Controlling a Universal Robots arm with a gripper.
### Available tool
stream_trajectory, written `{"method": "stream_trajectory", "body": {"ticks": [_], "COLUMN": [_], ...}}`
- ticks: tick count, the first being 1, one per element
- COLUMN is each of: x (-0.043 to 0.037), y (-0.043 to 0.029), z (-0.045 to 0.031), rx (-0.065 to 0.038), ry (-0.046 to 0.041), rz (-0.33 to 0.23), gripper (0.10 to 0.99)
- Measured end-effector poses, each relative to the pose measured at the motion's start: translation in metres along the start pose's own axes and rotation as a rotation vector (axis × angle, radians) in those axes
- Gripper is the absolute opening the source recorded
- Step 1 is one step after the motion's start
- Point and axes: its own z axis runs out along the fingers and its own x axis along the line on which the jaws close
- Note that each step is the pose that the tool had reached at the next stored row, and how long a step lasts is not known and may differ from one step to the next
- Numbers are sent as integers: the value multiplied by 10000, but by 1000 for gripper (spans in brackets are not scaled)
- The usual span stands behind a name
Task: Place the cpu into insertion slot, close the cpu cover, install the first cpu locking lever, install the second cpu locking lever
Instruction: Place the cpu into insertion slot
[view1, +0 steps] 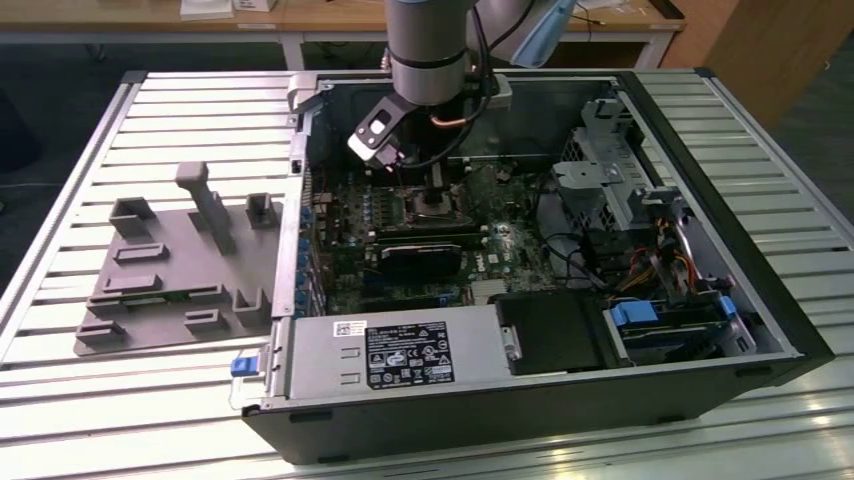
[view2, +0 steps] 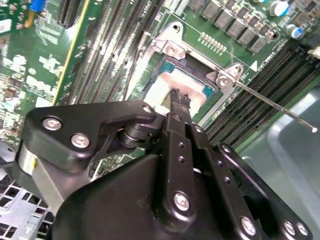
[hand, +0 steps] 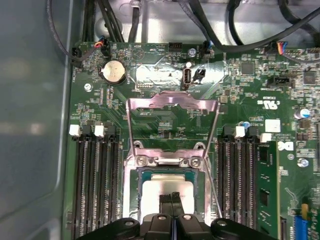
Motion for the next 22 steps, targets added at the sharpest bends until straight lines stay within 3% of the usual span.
{"method": "stream_trajectory", "body": {"ticks": [2, 6, 22], "x": [-1, -1, -1], "y": [1, 7, 47], "z": [-12, -73, -523], "rx": [2, 0, 0], "ry": [-66, -68, -69], "rz": [-6, -6, -5], "gripper": [102, 102, 102]}}
